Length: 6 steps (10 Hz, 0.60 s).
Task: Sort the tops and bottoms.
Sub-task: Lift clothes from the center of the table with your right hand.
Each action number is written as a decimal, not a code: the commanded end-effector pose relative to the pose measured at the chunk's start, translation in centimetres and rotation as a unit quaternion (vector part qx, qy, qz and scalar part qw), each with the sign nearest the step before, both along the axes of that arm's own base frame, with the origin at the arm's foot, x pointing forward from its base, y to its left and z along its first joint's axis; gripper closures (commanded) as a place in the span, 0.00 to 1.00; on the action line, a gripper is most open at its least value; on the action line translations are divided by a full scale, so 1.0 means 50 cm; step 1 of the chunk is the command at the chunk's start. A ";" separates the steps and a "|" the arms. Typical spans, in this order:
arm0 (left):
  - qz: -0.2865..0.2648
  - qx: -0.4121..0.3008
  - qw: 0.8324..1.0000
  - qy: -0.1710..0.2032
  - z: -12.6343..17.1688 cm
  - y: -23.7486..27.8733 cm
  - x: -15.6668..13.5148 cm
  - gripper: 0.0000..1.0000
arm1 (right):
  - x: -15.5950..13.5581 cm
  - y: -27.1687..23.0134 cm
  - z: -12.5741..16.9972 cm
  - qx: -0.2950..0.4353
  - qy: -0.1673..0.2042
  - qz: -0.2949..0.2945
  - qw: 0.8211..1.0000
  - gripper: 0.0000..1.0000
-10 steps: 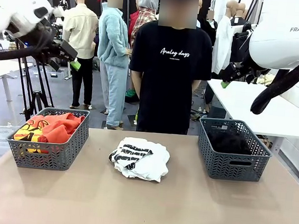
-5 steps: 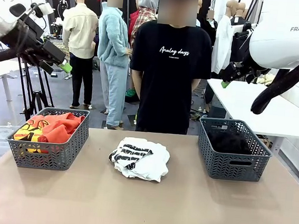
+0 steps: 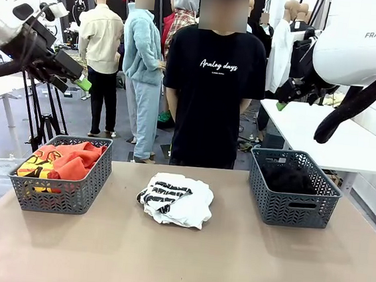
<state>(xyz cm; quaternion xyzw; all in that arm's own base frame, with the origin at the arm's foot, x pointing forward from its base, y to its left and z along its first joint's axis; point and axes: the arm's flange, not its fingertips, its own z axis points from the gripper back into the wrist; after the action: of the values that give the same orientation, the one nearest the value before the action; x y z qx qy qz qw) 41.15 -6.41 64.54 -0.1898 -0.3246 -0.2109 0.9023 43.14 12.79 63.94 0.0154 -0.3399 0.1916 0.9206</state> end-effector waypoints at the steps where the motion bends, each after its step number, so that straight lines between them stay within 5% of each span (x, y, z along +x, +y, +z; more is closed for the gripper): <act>1: 0.007 -0.003 1.000 -0.002 0.003 -0.004 -0.001 0.00 | 0.064 0.051 0.000 0.067 0.050 0.101 0.991 0.00; 4: 0.007 -0.003 1.000 -0.002 0.003 -0.004 -0.001 0.00 | 0.226 0.208 -0.023 0.088 0.128 0.202 0.967 0.00; 6: 0.007 -0.003 1.000 -0.002 0.003 -0.004 -0.001 0.00 | 0.304 0.300 -0.091 0.044 0.203 0.213 0.955 0.00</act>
<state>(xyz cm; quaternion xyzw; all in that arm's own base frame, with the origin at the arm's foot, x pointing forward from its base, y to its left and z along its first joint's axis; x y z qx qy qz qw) 41.13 -6.53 64.59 -0.1895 -0.3249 -0.2118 0.9021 55.57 27.11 58.47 0.1942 -0.1907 0.3437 0.8987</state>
